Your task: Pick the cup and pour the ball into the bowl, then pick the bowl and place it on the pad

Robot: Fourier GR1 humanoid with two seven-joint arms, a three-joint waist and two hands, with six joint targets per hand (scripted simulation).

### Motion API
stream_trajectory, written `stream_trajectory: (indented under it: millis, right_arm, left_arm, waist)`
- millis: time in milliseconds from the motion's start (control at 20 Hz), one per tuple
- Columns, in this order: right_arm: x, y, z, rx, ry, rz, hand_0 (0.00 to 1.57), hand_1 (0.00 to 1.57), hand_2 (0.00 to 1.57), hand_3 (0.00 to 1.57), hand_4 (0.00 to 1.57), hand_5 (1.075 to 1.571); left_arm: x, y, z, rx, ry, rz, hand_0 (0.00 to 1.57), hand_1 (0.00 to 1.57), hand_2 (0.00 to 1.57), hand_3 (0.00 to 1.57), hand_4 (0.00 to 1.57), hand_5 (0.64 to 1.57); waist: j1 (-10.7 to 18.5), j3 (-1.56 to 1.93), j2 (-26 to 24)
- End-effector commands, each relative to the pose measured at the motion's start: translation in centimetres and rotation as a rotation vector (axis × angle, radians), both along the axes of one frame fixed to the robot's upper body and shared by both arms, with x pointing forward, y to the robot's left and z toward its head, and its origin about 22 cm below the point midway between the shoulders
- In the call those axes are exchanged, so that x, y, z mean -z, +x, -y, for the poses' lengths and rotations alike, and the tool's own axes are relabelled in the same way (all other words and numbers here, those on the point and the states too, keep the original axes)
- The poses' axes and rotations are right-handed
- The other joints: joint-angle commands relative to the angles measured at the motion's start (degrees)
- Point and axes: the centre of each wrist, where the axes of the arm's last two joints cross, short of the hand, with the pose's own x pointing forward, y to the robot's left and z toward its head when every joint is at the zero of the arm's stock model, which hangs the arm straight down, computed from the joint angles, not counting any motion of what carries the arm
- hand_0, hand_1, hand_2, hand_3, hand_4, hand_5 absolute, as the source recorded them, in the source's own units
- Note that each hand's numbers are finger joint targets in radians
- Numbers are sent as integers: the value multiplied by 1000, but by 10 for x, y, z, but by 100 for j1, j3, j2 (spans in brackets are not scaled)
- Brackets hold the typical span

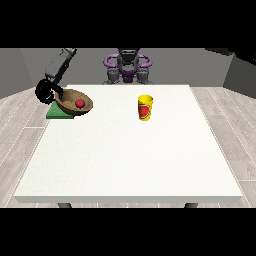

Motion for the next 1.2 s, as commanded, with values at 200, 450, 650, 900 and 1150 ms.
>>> stream_trajectory:
  millis: [200,450,650,900,1150]
  right_arm:
    - [-14,-28,75,100,-19,155,1571,1571,1571,0,984,1571]
    - [-23,-41,97,76,-51,197,1571,1571,1571,0,977,1571]
    - [-1,-38,87,88,-53,168,1571,1571,1571,0,981,1569]
    - [17,-34,72,46,-97,29,1571,1571,1571,629,985,1566]
    - [28,-31,65,14,-51,-58,1571,1571,1571,1056,988,1563]
  left_arm:
    - [-46,-12,16,20,21,154,0,0,0,0,690,1560]
    - [-43,-24,10,10,3,187,0,0,0,0,692,1558]
    - [-53,-34,11,32,12,183,0,0,0,0,696,1557]
    - [-21,-22,24,22,7,88,0,0,0,0,691,1557]
    - [-37,-26,7,23,-30,41,0,0,0,0,667,1555]
  waist:
    - [215,20,901]
    - [89,12,1144]
    - [229,10,1060]
    - [134,1,483]
    - [60,-2,124]
